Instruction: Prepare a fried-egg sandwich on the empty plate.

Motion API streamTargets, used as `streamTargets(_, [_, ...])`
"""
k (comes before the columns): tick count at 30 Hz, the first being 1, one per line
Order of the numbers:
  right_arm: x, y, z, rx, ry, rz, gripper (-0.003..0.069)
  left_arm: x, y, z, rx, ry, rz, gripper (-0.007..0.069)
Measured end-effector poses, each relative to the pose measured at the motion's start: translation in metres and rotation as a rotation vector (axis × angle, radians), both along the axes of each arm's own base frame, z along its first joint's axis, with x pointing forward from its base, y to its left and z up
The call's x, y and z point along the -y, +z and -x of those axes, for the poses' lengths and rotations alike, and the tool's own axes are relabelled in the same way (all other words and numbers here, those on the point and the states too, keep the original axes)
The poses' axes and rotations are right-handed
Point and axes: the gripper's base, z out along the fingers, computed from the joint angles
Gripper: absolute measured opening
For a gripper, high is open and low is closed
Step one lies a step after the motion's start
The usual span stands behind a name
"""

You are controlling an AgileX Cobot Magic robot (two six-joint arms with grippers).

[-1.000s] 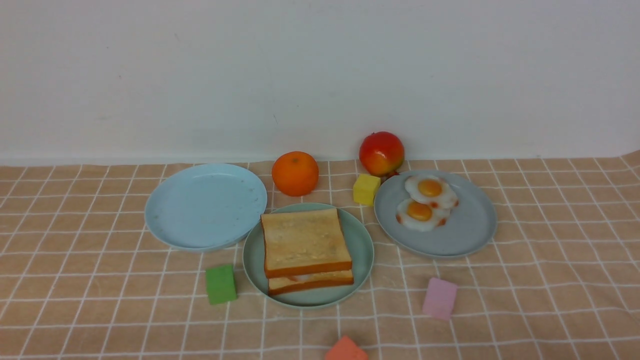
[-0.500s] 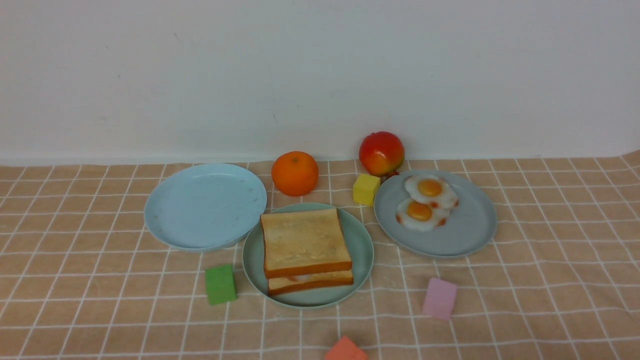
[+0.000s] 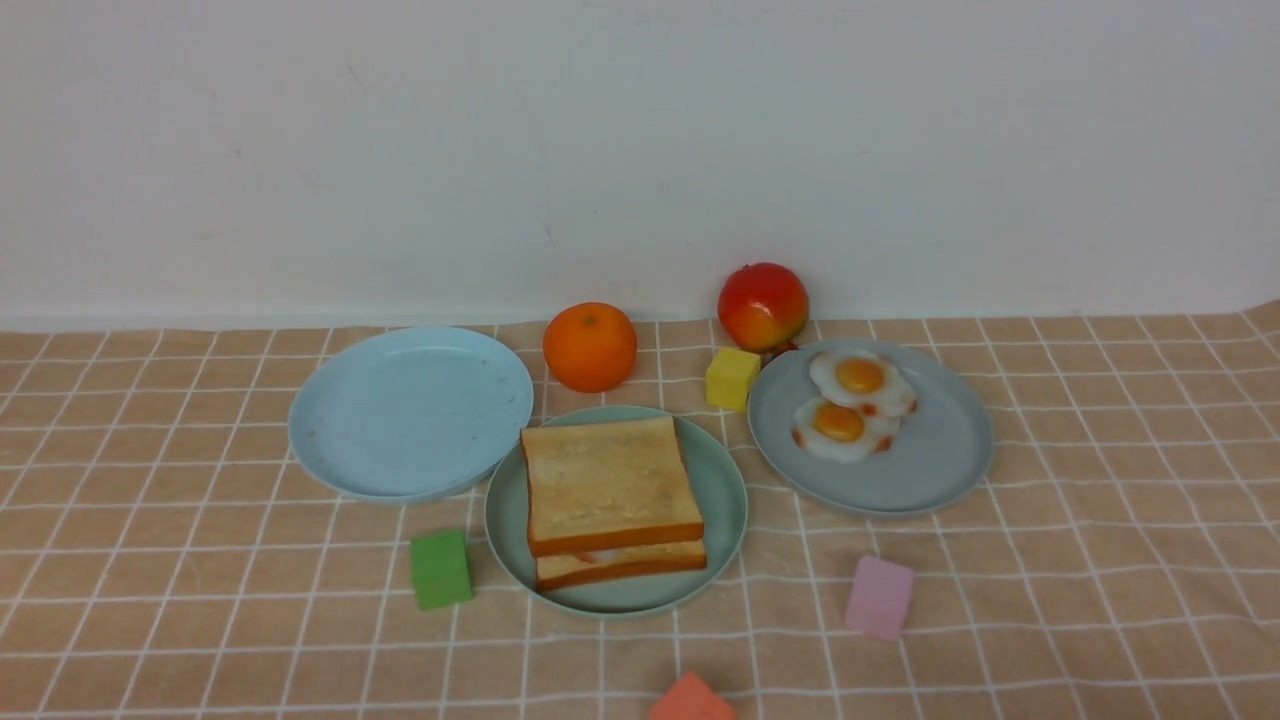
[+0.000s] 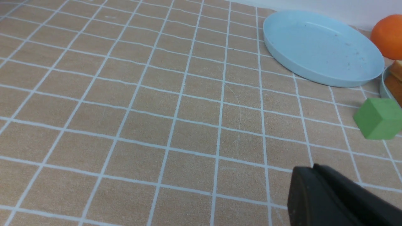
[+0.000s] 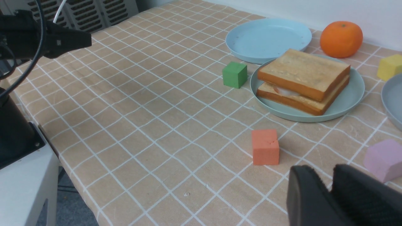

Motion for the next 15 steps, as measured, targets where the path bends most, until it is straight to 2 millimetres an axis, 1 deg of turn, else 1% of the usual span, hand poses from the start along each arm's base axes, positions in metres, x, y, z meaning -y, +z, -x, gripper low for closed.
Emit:
streamTargets(9, [0.0006,0.0004,0.0010,0.008,0.000,-0.003,0.0153,0.0000,0.0000,0.0000,0.000,0.000,0.000,0.0021])
streamTargets(15, [0.0075,0.0024,0.0059,0.088,-0.064,0.002,0.0160,0.0000,0.0000,0.0000,0.000,0.000,0.000,0.0023])
